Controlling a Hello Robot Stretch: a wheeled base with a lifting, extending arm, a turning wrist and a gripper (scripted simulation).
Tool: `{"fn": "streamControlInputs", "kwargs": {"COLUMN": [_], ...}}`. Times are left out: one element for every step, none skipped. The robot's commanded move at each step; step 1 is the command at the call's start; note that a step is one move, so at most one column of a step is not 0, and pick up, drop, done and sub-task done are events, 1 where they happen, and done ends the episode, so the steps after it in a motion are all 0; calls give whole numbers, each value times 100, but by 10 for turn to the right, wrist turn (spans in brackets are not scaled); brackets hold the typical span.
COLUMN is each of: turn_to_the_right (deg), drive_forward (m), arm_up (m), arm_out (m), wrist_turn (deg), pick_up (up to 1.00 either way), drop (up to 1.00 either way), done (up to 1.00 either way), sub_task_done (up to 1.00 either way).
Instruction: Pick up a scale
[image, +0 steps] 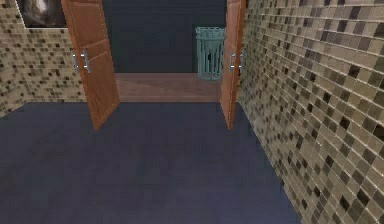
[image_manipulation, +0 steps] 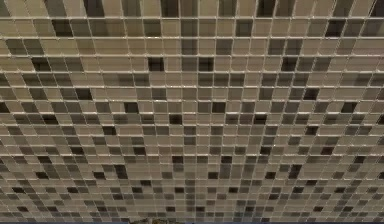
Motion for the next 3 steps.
{"fn": "streamControlInputs", "kwargs": {"turn_to_the_right": [0, 0, 0], "drive_forward": [0, 0, 0], "arm_up": [0, 10, 0], "arm_out": [0, 0, 0], "wrist_turn": [0, 0, 0], "pick_up": [100, 0, 0], "drop": [0, 0, 0], "done": [0, 0, 100], "sub_task_done": [0, 0, 0]}}
